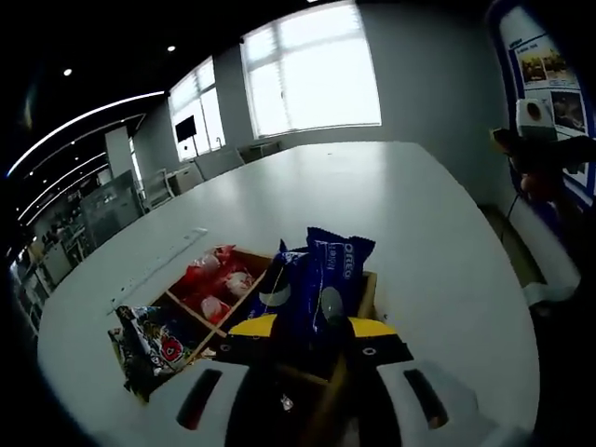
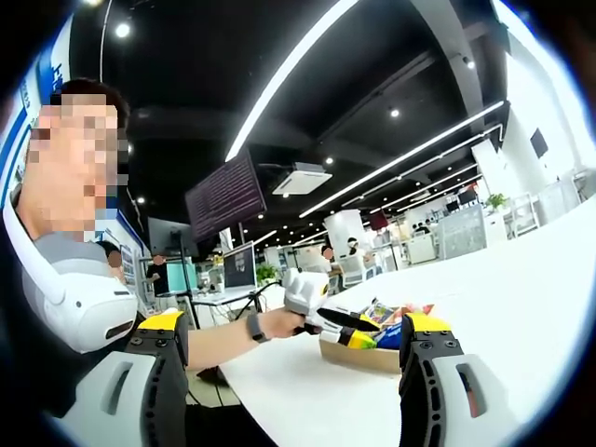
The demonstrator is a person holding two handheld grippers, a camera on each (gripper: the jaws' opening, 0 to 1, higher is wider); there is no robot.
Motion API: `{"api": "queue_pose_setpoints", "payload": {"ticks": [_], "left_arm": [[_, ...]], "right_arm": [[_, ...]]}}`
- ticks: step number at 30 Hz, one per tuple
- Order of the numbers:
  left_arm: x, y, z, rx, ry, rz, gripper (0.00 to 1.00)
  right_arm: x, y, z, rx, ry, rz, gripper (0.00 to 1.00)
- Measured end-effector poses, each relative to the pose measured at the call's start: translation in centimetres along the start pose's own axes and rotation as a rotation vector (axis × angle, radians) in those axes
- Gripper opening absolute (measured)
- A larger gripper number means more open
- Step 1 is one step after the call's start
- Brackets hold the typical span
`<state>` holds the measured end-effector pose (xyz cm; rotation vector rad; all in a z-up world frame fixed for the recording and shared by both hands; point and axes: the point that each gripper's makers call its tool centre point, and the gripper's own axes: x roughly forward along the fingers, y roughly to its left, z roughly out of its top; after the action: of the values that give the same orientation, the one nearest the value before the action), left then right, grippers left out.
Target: Pick up the scattered marshmallows, QQ candies, Oreo cookies, and mixed nuts on the table and sort them into separate containers
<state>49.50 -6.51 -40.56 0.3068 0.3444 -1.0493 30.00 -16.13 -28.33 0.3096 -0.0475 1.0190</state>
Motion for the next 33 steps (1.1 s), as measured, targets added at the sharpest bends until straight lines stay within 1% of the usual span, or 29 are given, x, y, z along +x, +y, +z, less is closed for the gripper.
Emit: {"api": "queue_pose_setpoints", "payload": {"ticks": [1,2,4,7,13,14,18,20,23,24,25,27,30,33], "left_arm": [[0.0,0.1,0.2,-0.025,-0.010,-0.005,0.44],[-0.1,0.2,0.1,-0.017,-0.002,-0.002,0.45],[-0.2,0.0,0.5,-0.001,-0.017,0.013,0.44],[-0.3,0.0,0.7,-0.001,-0.022,0.022,0.44],[-0.6,0.7,1.2,0.000,-0.045,0.050,0.53],[-0.6,0.9,1.3,0.003,-0.053,0.059,0.56],[-0.7,1.2,1.3,0.002,-0.055,0.078,0.61],[-0.8,1.3,1.2,-0.005,-0.057,0.082,0.65],[-1.2,0.7,0.8,-0.011,-0.052,0.090,0.71],[-1.2,0.7,0.9,-0.005,-0.061,0.098,0.74],[-1.3,0.6,1.0,-0.002,-0.069,0.104,0.79],[-1.3,0.7,1.2,-0.012,-0.078,0.111,0.86],[-1.4,0.2,1.4,-0.022,-0.084,0.105,0.89],[-1.2,-0.1,1.7,-0.031,-0.099,0.096,0.97]], "right_arm": [[0.0,0.0,0.0,0.000,-0.001,0.000,0.90],[0.0,0.0,0.0,0.000,-0.002,0.000,0.90],[0.0,0.0,0.0,0.001,-0.002,0.000,0.90],[0.0,0.0,0.0,0.001,-0.001,0.001,0.90],[-0.1,0.1,0.1,-0.002,-0.003,0.000,0.90],[-0.1,0.1,0.1,-0.001,-0.003,-0.001,0.90],[0.0,0.2,0.2,-0.002,-0.003,0.003,0.90],[0.1,0.3,0.2,-0.005,-0.003,0.005,0.90],[0.1,0.4,0.3,-0.007,-0.003,0.009,0.90],[0.1,0.4,0.3,-0.007,-0.003,0.008,0.90],[0.0,0.4,0.3,-0.006,-0.003,0.008,0.90],[0.1,0.4,0.4,-0.008,-0.003,0.008,0.90],[0.1,0.5,0.4,-0.010,-0.003,0.009,0.90],[0.1,0.6,0.5,-0.012,-0.004,0.010,0.90]]}}
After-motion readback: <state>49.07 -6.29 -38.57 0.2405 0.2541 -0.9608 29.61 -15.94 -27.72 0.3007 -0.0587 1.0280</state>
